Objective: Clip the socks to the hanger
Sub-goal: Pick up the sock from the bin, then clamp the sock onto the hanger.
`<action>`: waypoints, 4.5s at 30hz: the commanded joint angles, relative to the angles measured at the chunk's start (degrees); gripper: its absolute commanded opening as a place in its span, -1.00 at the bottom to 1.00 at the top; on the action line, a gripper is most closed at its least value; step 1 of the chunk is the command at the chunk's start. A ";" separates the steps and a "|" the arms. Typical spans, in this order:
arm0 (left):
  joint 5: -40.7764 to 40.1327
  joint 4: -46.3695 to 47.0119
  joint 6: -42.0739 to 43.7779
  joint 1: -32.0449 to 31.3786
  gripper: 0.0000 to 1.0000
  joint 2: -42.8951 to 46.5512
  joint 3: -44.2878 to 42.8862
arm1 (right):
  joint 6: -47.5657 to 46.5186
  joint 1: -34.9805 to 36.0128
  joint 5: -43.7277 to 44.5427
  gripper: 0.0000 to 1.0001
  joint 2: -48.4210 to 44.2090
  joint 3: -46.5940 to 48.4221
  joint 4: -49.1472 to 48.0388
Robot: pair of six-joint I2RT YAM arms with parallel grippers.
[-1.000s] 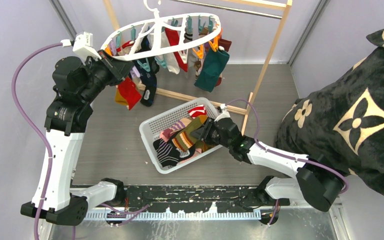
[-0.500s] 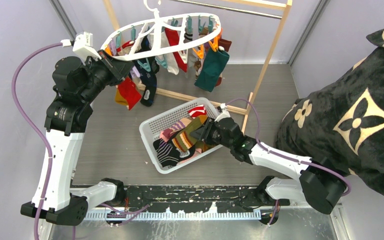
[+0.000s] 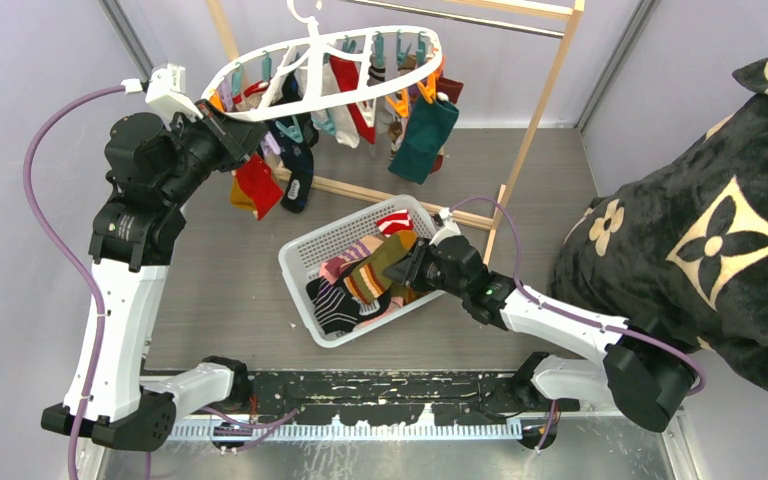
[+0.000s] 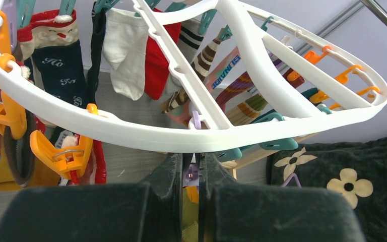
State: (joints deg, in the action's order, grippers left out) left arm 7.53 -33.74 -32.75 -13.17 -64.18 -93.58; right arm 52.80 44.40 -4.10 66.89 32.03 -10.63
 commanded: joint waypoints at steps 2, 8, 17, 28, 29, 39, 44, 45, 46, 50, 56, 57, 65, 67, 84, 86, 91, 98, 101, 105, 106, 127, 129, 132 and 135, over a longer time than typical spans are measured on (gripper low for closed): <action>-1.86 -1.25 0.21 0.31 -0.99 -0.25 -1.34 | -1.46 0.05 2.58 -0.63 -2.00 1.45 -3.33; -1.82 -1.24 -0.02 0.29 -0.98 -0.23 -1.00 | -6.84 0.46 3.49 -0.96 -1.77 6.05 -6.68; -1.54 -1.40 -0.53 0.34 -0.99 -0.51 0.14 | -34.50 6.89 6.93 -0.97 5.50 31.47 6.98; -2.06 -1.38 -0.06 -0.37 -1.00 -0.39 1.32 | -47.68 14.45 13.44 -0.97 15.48 47.51 9.54; -2.14 -1.23 -0.03 -0.49 -1.00 -0.37 1.45 | -48.30 15.05 13.89 -0.98 16.27 48.50 9.31; -3.02 -0.80 0.43 -1.08 -1.00 -0.33 2.15 | -50.37 17.37 16.92 -0.97 22.03 57.97 8.79; -3.42 -0.63 0.87 -1.20 -1.00 -0.44 2.17 | -50.90 17.46 16.92 -0.97 23.49 60.87 9.50; -3.40 -0.57 0.86 -1.16 -1.00 -0.40 2.17 | -50.99 17.41 16.62 -0.98 23.76 61.44 9.80; -3.40 -0.59 0.89 -1.20 -1.00 -0.34 2.22 | -51.15 17.37 16.21 -0.98 24.05 62.09 10.12; -3.48 -0.48 0.93 -1.25 -1.00 -0.36 2.26 | -52.01 17.39 14.65 -0.97 25.75 65.46 13.08; -3.49 -0.45 0.94 -1.27 -1.00 -0.58 1.83 | -53.98 17.38 10.77 -0.98 28.34 70.66 18.60; -3.49 -0.41 0.97 -1.25 -1.00 -0.50 1.82 | -54.43 17.38 10.10 -0.98 28.50 71.16 19.56; -3.55 -0.20 0.96 -1.25 -1.00 -0.59 2.08 | -60.69 17.25 6.21 -0.98 28.95 76.87 29.67; -3.81 -0.26 1.03 -1.25 -1.00 -0.44 1.93 | -61.39 16.72 5.31 -0.98 29.83 81.57 34.58; -4.45 -0.71 0.63 -1.29 -1.00 -0.11 1.29 | -58.23 12.77 7.01 -0.98 13.65 71.44 36.30; -4.50 -0.66 0.67 -1.25 -1.00 -0.15 1.21 | -58.50 12.23 7.62 -0.98 10.89 70.06 37.75; -4.28 -0.71 0.75 -1.25 -1.00 -0.10 1.08 | -56.79 8.86 7.27 -0.98 1.24 63.42 38.09; -4.06 -0.64 0.59 -1.26 -1.00 -0.10 1.12 | -54.91 4.61 5.83 -0.98 -7.49 61.46 40.70; -4.00 -0.69 0.49 -1.25 -1.00 -0.03 1.03 | -54.22 4.48 3.03 -0.98 -7.23 63.83 44.00; -4.02 -0.71 0.62 -1.25 -1.00 -0.01 0.95 | -53.10 4.51 -3.42 -0.98 -4.94 65.32 46.59; -4.03 -0.77 0.61 -1.25 -1.00 0.02 1.02 | -52.94 4.47 -5.14 -0.98 -3.82 66.02 47.38; -4.06 -1.22 0.98 -1.34 -1.00 -0.05 1.33 | -51.97 6.12 -18.50 -0.98 29.42 88.15 47.86; -3.96 -1.21 1.02 -1.25 -1.00 -0.04 1.62 | -53.92 7.08 -15.62 -0.98 30.57 89.20 48.19; -4.01 -0.92 1.02 -1.25 -1.00 -0.02 1.82 | -56.97 8.77 -10.50 -0.98 32.03 90.44 47.96; -4.06 -0.83 1.04 -1.31 -1.00 0.07 1.91 | -59.18 10.63 -6.09 -0.98 33.33 92.07 47.60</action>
State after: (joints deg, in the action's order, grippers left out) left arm 6.42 -33.21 -32.75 -14.63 -64.23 -92.09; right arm -1.78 52.82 -17.02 99.33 119.81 39.11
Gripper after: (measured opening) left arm 0.064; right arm 0.059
